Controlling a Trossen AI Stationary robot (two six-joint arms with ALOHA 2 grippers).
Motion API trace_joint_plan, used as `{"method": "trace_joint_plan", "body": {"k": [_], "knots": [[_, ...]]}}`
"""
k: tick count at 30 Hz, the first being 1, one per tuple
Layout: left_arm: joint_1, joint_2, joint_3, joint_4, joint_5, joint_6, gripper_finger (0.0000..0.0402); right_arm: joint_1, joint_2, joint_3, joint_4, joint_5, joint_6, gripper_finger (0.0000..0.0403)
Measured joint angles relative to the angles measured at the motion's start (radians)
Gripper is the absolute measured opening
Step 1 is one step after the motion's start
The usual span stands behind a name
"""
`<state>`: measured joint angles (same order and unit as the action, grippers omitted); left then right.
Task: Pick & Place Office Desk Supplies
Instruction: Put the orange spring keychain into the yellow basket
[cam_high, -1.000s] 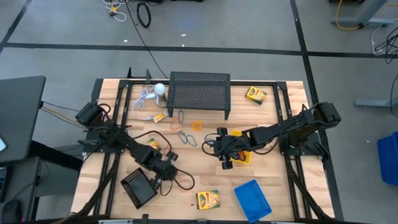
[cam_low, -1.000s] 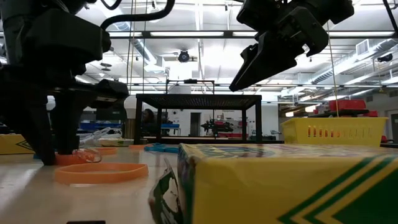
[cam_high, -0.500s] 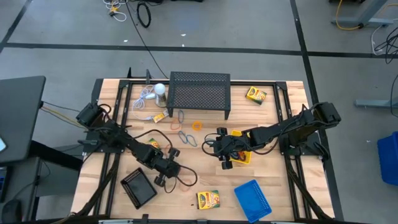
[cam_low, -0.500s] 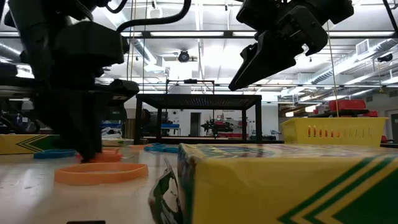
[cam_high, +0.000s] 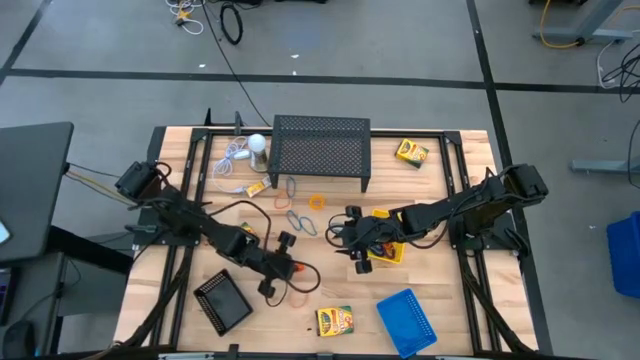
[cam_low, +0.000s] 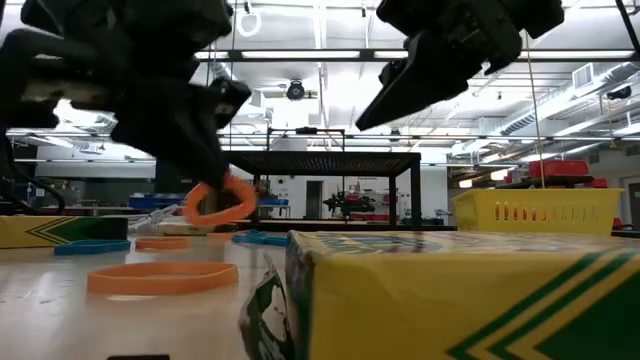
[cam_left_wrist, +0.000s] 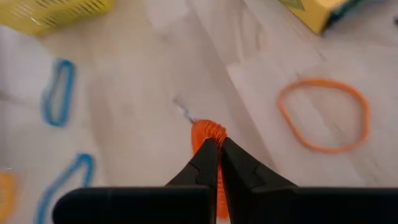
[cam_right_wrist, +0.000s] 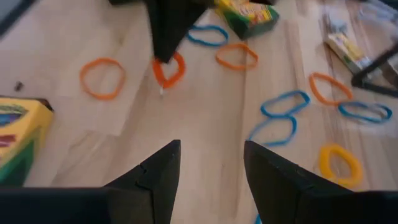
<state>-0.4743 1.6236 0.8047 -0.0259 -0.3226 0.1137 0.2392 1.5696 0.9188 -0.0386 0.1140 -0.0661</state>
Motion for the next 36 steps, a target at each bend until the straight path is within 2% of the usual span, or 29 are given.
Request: {"method": "trace_joint_plan", "body": {"k": [4, 8, 14, 22, 26, 30, 36], "knots": [[0.000, -0.038, -0.009, 0.031, -0.051, 0.027, 0.0007, 0.000, 0.000, -0.011, 0.067, -0.041, -0.032, 0.0183], [0.004, -0.094, -0.069, 0.174, -0.071, 0.063, 0.0007, 0.000, 0.000, -0.011, 0.125, -0.070, -0.070, 0.0183], [0.037, -0.183, -0.216, 0.463, -0.040, 0.086, 0.0007, 0.000, 0.000, -0.011, 0.209, -0.088, -0.125, 0.0183], [0.107, -0.283, -0.378, 0.724, 0.036, 0.166, 0.0007, -0.013, 0.000, -0.012, 0.330, -0.069, -0.178, 0.0183], [0.146, -0.326, -0.429, 0.789, 0.100, 0.208, 0.0007, -0.041, 0.014, -0.012, 0.375, -0.039, -0.179, 0.0189], [0.179, -0.349, -0.461, 0.844, 0.151, 0.238, 0.0007, -0.079, 0.055, -0.012, 0.455, -0.041, -0.175, 0.0216], [0.229, -0.350, -0.465, 0.840, 0.194, 0.253, 0.0007, -0.127, 0.101, -0.012, 0.574, -0.131, -0.170, 0.0245]]}}
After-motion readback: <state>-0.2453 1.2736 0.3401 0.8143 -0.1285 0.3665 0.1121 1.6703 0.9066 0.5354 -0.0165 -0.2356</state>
